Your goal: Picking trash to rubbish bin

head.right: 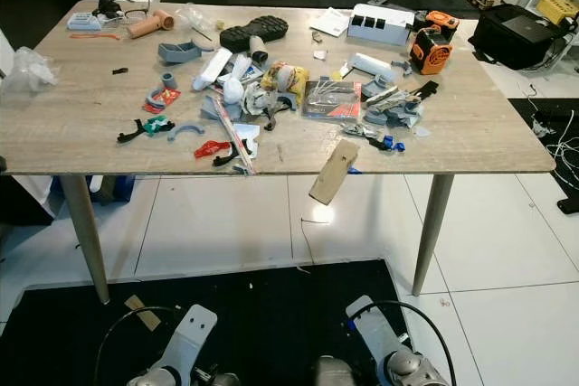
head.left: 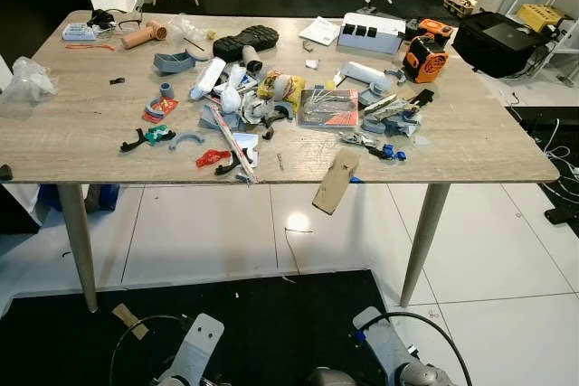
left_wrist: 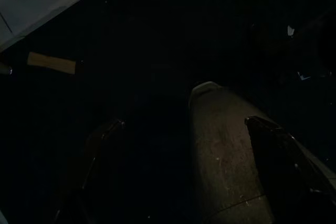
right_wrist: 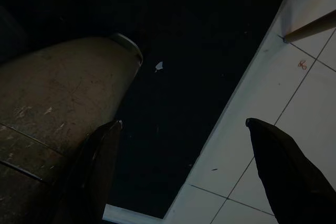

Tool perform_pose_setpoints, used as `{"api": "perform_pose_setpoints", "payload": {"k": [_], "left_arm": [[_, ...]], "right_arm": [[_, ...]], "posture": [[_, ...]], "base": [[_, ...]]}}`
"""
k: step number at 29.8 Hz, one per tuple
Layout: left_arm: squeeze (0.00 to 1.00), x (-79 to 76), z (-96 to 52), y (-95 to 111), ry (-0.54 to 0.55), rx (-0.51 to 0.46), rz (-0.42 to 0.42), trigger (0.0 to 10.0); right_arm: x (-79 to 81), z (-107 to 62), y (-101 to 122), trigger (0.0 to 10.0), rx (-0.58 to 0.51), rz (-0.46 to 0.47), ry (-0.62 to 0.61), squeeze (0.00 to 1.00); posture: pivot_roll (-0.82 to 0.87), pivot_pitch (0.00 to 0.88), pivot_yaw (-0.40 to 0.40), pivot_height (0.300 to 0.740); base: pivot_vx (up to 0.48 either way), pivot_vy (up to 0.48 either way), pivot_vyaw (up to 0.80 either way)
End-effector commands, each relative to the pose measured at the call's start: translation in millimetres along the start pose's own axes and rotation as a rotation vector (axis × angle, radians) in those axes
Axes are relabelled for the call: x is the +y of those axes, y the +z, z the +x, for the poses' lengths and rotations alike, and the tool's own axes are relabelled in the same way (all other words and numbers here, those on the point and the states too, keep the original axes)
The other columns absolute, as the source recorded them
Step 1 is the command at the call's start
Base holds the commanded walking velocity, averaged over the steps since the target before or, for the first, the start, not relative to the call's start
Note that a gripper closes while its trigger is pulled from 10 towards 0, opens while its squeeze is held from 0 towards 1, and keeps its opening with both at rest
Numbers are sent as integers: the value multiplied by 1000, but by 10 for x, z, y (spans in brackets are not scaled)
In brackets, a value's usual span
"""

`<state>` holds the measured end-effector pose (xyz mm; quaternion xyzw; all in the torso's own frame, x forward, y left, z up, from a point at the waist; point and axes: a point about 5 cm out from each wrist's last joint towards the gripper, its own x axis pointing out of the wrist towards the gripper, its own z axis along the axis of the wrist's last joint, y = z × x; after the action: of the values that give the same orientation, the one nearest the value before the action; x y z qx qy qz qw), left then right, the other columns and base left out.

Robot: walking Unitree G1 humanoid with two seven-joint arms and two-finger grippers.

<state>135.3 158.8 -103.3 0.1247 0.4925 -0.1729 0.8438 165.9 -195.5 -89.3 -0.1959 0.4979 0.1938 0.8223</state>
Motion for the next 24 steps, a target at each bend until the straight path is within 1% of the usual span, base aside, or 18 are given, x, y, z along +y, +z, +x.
{"api": "perform_pose_setpoints", "payload": {"k": [1, 7, 9, 11, 12, 13, 16, 17, 18, 19, 20, 21, 22, 24], "left_arm": [[0, -91, -40, -236, -34, 90, 18, 10000], [0, -93, -41, -235, -33, 86, 13, 10000], [0, -72, -52, -262, -22, 89, 1, 10000], [0, -14, -75, -310, 4, 94, -30, 10000], [0, 33, -99, -364, 25, 101, -59, 10000], [0, 33, -99, -364, 25, 101, -59, 10000], [0, 121, -178, -536, 67, 125, -109, 10000], [0, 166, -212, -599, 83, 134, -119, 10000], [0, 246, -275, -710, 112, 160, -122, 10000], [0, 246, -275, -710, 112, 160, -122, 10000], [0, 278, -302, -758, 125, 174, -119, 10000], [0, 316, -332, -804, 144, 184, -137, 10000], [0, 356, -342, -805, 153, 181, -151, 10000], [0, 371, -346, -804, 157, 178, -161, 10000]], "right_arm": [[35, -7, -84, 10000, 29, -3, 14, 0], [49, -2, -72, 10000, 24, -2, 14, 0], [59, -1, -77, 10000, 21, 4, 5, 0], [51, -2, -82, 10000, 11, 38, -21, 0], [50, -6, -96, 10000, 5, 68, -35, 0], [50, -6, -96, 10000, 5, 68, -35, 0], [83, -17, -166, 10000, -3, 118, -50, 0], [86, -23, -192, 10000, 0, 116, -56, 0], [66, -38, -245, 10000, 12, 120, -72, 0], [66, -38, -245, 10000, 12, 120, -72, 0], [52, -47, -271, 10000, 18, 126, -80, 0], [11, -66, -317, 10000, 30, 126, -90, 0], [-43, -88, -355, 10000, 37, 125, -99, 0], [-68, -103, -387, 10000, 43, 123, -103, 0]], "posture": [[-10, 60, -49, 740], [-10, 59, -48, 740], [-14, 56, -42, 740], [-17, 60, -38, 740], [-14, 62, -37, 740], [-14, 62, -37, 740], [-7, 66, -40, 740], [-4, 76, -45, 740], [8, 47, -48, 740], [8, 47, -48, 740], [8, 47, -48, 740], [7, 45, -39, 740], [8, 50, -37, 740], [11, 50, -37, 740]], "base": [[0, 0, 0], [0, 0, 0], [0, 0, 0], [0, 0, 0], [0, 0, 0], [0, 0, 0], [0, 0, 0], [0, 0, 0], [0, 0, 0], [0, 0, 0], [0, 0, 0], [0, 0, 0], [0, 0, 0], [0, 0, 0]]}}
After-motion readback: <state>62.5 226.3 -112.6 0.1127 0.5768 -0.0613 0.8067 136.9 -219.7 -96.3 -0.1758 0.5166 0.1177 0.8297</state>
